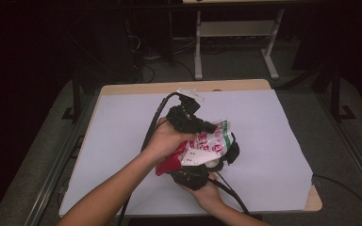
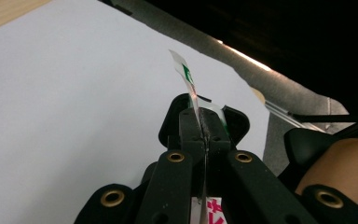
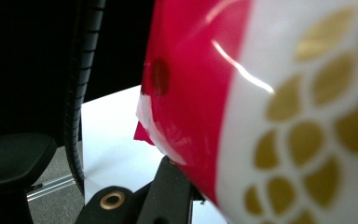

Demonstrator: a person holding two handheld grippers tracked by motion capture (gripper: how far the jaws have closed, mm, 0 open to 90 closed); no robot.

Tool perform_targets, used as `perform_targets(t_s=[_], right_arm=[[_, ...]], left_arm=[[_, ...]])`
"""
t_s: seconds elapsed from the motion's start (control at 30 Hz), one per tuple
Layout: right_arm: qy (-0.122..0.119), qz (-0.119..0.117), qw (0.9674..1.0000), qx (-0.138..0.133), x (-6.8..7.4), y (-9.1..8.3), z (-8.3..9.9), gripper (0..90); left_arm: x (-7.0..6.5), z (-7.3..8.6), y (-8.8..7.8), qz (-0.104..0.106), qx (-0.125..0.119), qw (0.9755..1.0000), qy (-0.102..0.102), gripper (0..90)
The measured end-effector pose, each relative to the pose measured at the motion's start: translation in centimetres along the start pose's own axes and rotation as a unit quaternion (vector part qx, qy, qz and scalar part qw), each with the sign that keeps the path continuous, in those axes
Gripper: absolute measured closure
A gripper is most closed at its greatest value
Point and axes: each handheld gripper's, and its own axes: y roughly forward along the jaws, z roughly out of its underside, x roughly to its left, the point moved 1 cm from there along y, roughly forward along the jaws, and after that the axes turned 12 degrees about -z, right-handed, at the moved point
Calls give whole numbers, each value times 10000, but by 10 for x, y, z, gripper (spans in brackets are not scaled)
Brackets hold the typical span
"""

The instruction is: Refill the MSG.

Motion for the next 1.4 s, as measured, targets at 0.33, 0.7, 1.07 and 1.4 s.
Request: perform_targets(t_s=[0.33, 0.7, 1.07, 1.4], right_arm=[[61, 56, 9999, 91, -3, 1, 3, 900], [218, 155, 9995, 140, -6, 1, 5, 900], [278, 309, 9990, 154, -9, 0, 6, 900], [360, 365, 9985, 168, -9, 0, 6, 900]], left_arm=[[6, 5, -14, 360, -256, 9989, -144, 900], [10, 9, -26, 727, -461, 9962, -151, 900], [10, 10, -33, 936, -561, 9940, -93, 900], [14, 14, -44, 1003, -627, 9930, -50, 900]])
